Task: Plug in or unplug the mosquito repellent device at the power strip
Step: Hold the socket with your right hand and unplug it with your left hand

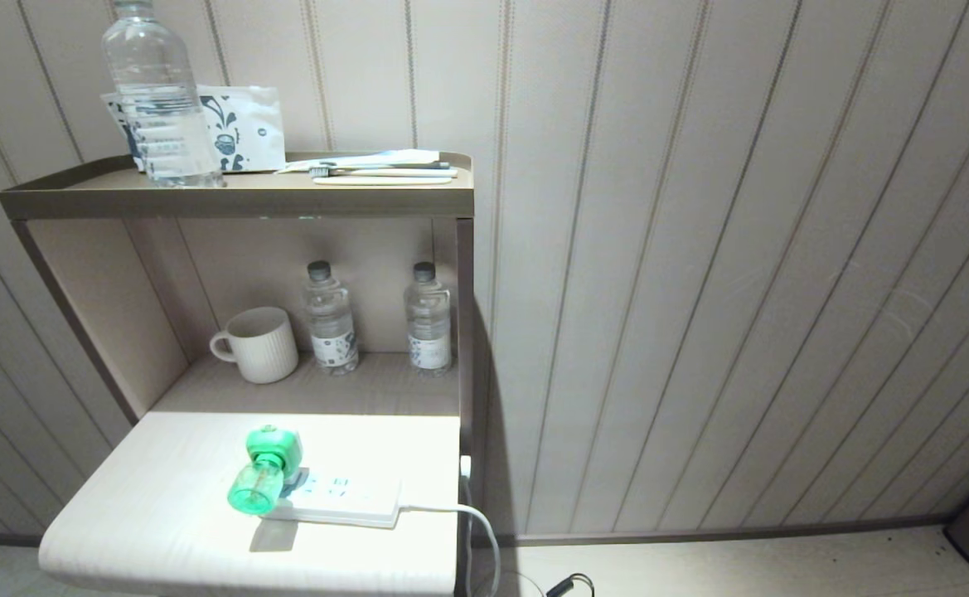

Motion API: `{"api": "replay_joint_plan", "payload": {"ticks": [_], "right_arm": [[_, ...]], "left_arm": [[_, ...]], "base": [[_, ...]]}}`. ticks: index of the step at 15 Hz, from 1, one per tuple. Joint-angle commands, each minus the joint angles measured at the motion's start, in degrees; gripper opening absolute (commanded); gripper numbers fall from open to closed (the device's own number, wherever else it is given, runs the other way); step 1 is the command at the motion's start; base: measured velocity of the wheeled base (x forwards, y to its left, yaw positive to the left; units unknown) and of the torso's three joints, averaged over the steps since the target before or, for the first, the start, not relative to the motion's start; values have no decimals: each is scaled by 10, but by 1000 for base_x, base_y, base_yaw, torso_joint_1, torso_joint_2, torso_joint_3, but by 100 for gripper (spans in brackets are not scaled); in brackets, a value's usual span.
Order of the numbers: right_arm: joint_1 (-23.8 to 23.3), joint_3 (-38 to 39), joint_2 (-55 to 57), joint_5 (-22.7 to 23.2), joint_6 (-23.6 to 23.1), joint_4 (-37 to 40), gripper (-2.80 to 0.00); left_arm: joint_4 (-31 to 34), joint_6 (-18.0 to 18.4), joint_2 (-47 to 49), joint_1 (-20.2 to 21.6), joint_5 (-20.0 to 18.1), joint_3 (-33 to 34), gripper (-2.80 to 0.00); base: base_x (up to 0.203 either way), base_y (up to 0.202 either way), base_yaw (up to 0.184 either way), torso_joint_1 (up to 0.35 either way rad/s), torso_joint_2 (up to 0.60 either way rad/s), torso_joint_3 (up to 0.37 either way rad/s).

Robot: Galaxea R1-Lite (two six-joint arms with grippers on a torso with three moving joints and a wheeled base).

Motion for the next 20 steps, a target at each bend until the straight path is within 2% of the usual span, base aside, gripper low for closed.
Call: {"api": "replay_joint_plan", "payload": {"ticks": [1, 20], "right_arm": [[0, 0, 1, -1, 1, 0, -280], [-1, 0, 1, -2, 1, 0, -280]], "left_arm": [[0, -2, 1, 0, 0, 0, -280], [-2, -9, 2, -1, 1, 0, -280]], "base": [[0, 0, 0, 0, 0, 0], [0, 0, 0, 0, 0, 0]]}}
